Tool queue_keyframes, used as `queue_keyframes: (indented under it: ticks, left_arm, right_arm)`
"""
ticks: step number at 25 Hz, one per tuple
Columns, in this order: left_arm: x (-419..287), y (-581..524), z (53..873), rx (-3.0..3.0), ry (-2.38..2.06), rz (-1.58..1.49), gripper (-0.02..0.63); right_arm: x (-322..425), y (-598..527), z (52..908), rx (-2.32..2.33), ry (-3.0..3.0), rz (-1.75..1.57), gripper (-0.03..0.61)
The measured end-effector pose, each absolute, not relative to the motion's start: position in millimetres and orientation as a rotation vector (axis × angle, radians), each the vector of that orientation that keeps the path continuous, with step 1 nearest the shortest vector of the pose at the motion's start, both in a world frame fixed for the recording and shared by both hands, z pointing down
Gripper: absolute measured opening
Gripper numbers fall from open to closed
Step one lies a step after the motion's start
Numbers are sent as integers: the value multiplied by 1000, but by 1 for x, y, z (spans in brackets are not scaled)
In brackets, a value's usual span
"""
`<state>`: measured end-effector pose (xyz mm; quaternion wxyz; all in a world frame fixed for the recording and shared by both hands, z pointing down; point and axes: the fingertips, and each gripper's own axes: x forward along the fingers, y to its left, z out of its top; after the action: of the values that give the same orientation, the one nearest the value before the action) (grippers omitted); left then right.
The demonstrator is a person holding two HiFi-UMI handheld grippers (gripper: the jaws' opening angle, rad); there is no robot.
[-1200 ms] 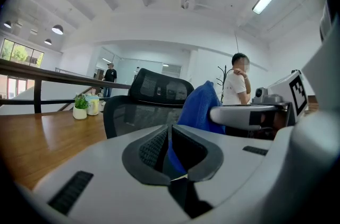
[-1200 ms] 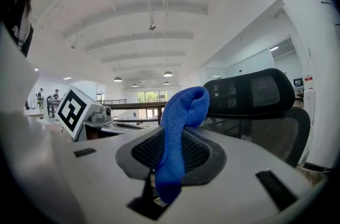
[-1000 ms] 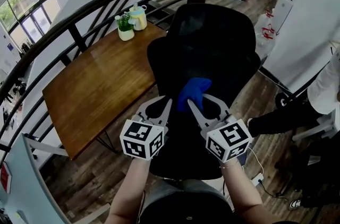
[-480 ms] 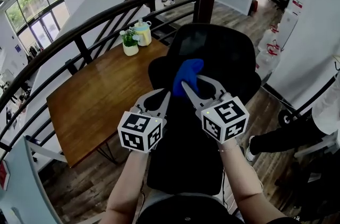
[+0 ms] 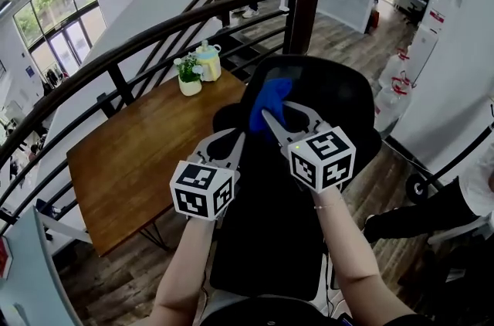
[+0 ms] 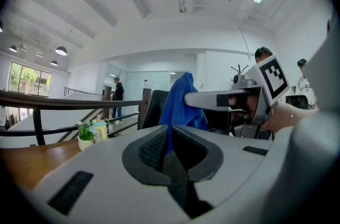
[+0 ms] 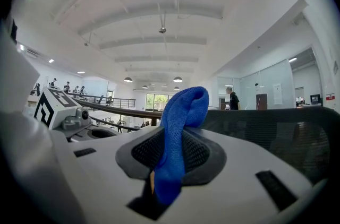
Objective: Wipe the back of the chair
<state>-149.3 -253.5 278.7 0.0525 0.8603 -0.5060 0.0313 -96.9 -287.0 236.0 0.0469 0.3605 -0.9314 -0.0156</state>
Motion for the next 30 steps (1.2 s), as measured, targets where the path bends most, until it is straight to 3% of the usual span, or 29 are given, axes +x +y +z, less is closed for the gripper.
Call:
queue_keyframes:
  ticks: [18,30]
  left_arm:
    - [-141,-300,289,2600,-1527,121,32]
    - [-114,-301,288,2642,-1437,106,32]
  right_arm:
    - [-89,-351,256,1127,-2802,70,91]
    - [-27,-354,262,1371,-2696,99,91]
